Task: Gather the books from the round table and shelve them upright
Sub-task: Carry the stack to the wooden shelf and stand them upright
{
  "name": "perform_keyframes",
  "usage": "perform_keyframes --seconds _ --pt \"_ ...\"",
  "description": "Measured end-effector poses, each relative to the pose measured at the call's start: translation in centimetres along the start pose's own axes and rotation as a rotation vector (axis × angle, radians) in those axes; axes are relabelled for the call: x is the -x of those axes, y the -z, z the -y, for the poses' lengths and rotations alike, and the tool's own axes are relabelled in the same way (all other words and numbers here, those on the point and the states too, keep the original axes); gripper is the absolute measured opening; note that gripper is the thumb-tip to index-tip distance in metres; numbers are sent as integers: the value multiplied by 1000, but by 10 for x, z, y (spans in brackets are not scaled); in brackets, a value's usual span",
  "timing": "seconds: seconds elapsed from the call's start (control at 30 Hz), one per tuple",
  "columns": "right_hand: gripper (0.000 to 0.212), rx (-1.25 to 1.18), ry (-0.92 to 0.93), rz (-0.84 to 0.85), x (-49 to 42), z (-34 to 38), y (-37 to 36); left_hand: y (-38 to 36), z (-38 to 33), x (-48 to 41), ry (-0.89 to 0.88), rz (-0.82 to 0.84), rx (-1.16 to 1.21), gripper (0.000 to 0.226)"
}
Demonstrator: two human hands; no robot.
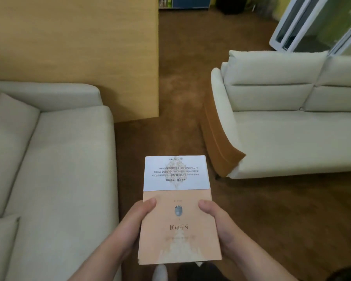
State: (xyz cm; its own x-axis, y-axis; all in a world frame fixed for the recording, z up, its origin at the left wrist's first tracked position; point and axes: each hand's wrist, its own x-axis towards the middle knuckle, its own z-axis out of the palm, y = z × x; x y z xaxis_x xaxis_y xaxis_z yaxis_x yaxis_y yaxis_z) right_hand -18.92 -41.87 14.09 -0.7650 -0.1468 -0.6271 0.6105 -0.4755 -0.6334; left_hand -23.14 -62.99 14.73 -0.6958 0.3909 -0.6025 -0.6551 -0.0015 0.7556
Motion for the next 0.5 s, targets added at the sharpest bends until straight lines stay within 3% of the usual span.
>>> perform_keyframes --seconds 0.1,0.3,0.43,0.5 --pt "62 2 -33 18 -30 26 2 3 -20 -27 19 -17 36 36" --pt "61 42 -85 37 -105 96 26 -7 -75 -114 76 -63 50 35" --pt "34 118 -84 49 -159 172 45 -18 -126 -189 106 -112 36 43" --pt "32 172 -93 18 -182 205 55 -24 -153 -220 111 -118 16 45"
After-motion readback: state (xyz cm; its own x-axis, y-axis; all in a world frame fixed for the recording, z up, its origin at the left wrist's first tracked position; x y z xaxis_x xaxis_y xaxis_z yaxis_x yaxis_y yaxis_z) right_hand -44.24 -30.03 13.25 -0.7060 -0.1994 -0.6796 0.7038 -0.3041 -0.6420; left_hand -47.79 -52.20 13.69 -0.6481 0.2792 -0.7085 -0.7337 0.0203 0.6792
